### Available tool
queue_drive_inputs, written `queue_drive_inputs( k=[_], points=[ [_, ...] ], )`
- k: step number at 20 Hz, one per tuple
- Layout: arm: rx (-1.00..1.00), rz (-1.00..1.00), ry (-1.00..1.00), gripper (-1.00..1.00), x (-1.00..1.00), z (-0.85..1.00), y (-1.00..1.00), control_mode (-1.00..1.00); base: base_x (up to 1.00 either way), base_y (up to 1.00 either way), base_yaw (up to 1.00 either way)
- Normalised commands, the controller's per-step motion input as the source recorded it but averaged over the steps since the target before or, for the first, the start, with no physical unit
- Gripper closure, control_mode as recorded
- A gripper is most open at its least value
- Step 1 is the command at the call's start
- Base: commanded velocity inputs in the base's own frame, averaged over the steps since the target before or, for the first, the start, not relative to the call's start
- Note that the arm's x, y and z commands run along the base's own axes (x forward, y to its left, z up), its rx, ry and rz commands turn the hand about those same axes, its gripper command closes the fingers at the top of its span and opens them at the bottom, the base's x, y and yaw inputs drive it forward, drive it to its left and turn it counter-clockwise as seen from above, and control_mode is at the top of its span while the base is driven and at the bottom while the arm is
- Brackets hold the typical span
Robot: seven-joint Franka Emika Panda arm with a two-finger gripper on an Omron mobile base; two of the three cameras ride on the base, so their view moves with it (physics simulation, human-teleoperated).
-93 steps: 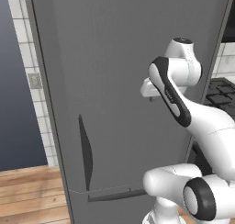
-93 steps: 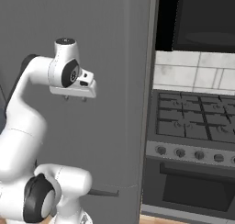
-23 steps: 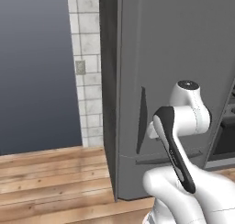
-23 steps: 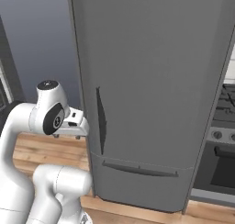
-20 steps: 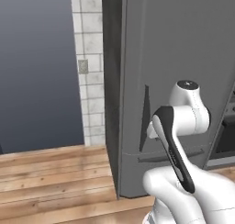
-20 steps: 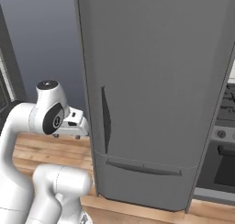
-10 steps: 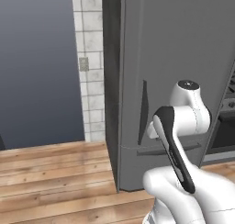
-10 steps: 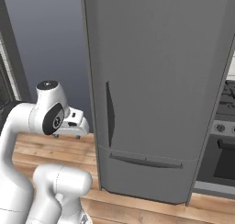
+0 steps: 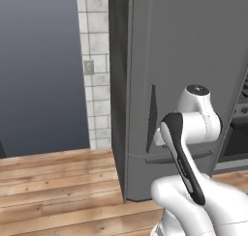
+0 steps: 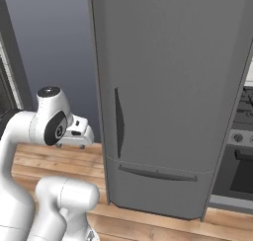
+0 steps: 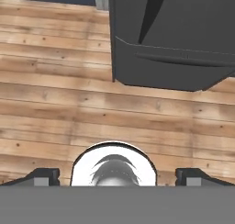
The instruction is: Retrieve the banana and tangerine from the fridge and place them into the bowl on the dining table.
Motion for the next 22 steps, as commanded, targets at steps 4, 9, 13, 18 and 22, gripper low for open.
queue_drive_inputs(
  k=[4, 9, 13, 18, 22],
  points=[
    [0.00, 0.00, -0.14, -1.00, 0.10, 0.00, 0.27, -1.00, 0.00, 0.00, 0.00],
    [0.00, -0.04, -0.02, -1.00, 0.40, 0.00, 0.03, -1.00, 0.00, 0.00, 0.00],
    [0.00, -0.10, 0.01, -1.00, 0.56, 0.00, -0.15, -1.00, 0.00, 0.00, 0.00],
    [0.00, -0.09, 0.03, -1.00, 0.69, -0.13, -0.29, -1.00, 0.00, 0.00, 0.00],
    [0.00, -0.02, 0.05, -1.00, 0.70, -0.33, -0.39, -1.00, 0.00, 0.00, 0.00]
  ],
)
